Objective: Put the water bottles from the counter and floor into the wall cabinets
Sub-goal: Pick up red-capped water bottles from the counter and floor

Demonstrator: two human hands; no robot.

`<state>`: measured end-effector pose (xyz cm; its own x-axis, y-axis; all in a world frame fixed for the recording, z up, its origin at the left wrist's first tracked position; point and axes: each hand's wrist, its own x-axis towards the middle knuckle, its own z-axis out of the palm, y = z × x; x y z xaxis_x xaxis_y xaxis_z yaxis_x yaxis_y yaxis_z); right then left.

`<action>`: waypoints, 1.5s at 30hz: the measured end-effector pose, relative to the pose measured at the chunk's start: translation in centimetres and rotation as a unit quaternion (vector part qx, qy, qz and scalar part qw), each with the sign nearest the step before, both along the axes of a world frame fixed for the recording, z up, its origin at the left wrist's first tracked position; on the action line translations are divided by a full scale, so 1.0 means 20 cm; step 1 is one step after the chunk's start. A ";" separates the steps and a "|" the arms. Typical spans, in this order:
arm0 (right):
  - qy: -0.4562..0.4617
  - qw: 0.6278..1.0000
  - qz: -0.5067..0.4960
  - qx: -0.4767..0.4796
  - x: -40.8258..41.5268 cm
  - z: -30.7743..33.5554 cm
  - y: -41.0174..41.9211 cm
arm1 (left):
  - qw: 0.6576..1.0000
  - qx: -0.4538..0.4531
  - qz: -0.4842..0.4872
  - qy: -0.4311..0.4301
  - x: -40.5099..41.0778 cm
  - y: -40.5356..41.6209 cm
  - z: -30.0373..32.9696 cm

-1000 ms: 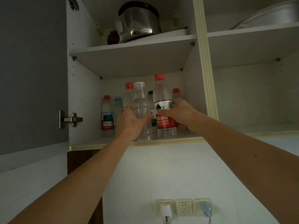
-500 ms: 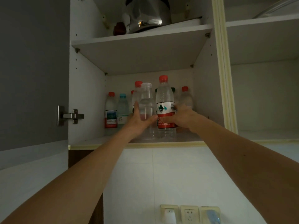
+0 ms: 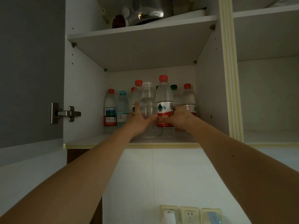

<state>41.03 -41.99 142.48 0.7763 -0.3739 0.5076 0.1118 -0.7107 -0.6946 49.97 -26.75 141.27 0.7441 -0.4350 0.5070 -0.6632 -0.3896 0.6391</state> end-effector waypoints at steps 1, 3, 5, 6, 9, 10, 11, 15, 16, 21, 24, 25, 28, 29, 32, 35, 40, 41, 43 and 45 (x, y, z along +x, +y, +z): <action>0.000 1.000 0.001 -0.002 0.00 0.00 0.00 | 1.000 -0.001 -0.004 -0.006 0.00 0.01 0.00; 0.003 1.000 0.006 -0.020 -0.02 -0.01 0.01 | 0.999 0.000 0.004 -0.036 -0.02 0.04 -0.01; 0.028 0.998 0.011 -0.059 -0.04 -0.04 0.02 | 0.996 -0.019 0.039 -0.079 -0.06 0.08 -0.03; 0.048 0.995 0.006 -0.091 -0.05 -0.06 0.02 | 0.992 -0.039 0.055 -0.102 -0.08 0.11 -0.04; 0.057 0.985 -0.060 -0.150 -0.14 -0.10 0.08 | 0.982 -0.073 0.074 -0.155 -0.20 0.23 -0.06; 0.031 0.986 -0.081 -0.142 -0.19 -0.10 0.10 | 0.981 -0.072 0.074 -0.165 -0.25 0.28 -0.07; -0.004 0.987 -0.097 -0.126 -0.25 -0.10 0.14 | 0.979 -0.073 0.073 -0.173 -0.30 0.33 -0.07; -0.102 0.981 -0.114 -0.120 -0.54 -0.11 0.36 | 0.977 -0.104 0.016 -0.183 -0.55 0.55 -0.11; -0.109 0.979 -0.107 -0.133 -0.62 -0.14 0.43 | 0.977 -0.116 -0.008 -0.179 -0.61 0.60 -0.13; -0.075 0.979 -0.081 -0.170 -1.02 -0.45 0.75 | 0.969 -0.178 -0.089 -0.144 -0.93 0.79 -0.33; -0.009 0.987 -0.053 -0.150 -1.23 -0.76 0.89 | 0.972 -0.182 -0.099 -0.107 -1.10 0.85 -0.57; 0.026 0.990 -0.038 -0.135 -1.29 -0.88 0.93 | 0.975 -0.176 -0.106 -0.089 -1.14 0.87 -0.67; 0.143 0.985 -0.005 -0.095 -1.47 -1.25 1.02 | 0.981 -0.136 -0.137 -0.030 -1.27 0.90 -1.01; 0.171 0.982 -0.004 -0.085 -1.53 -1.37 1.03 | 0.982 -0.114 -0.150 -0.004 -1.30 0.91 -1.12; 0.210 0.976 -0.020 -0.058 -1.68 -1.69 1.05 | 0.979 -0.039 -0.184 0.080 -1.40 0.93 -1.50; 0.233 0.972 -0.026 -0.016 -1.83 -2.00 1.02 | 0.971 0.034 -0.191 0.142 -1.52 0.94 -1.89; 0.282 0.959 -0.017 0.034 -2.07 -2.56 0.89 | 0.957 0.109 -0.175 0.203 -1.81 0.89 -2.52; 0.299 0.953 -0.016 0.045 -2.12 -2.68 0.85 | 0.953 0.132 -0.174 0.210 -1.87 0.87 -2.64; 0.335 0.940 -0.002 0.069 -2.24 -2.94 0.76 | 0.940 0.180 -0.172 0.235 -1.99 0.81 -2.90; 0.378 0.921 0.007 0.090 -2.36 -3.22 0.65 | 0.927 0.203 -0.157 0.273 -2.11 0.74 -3.17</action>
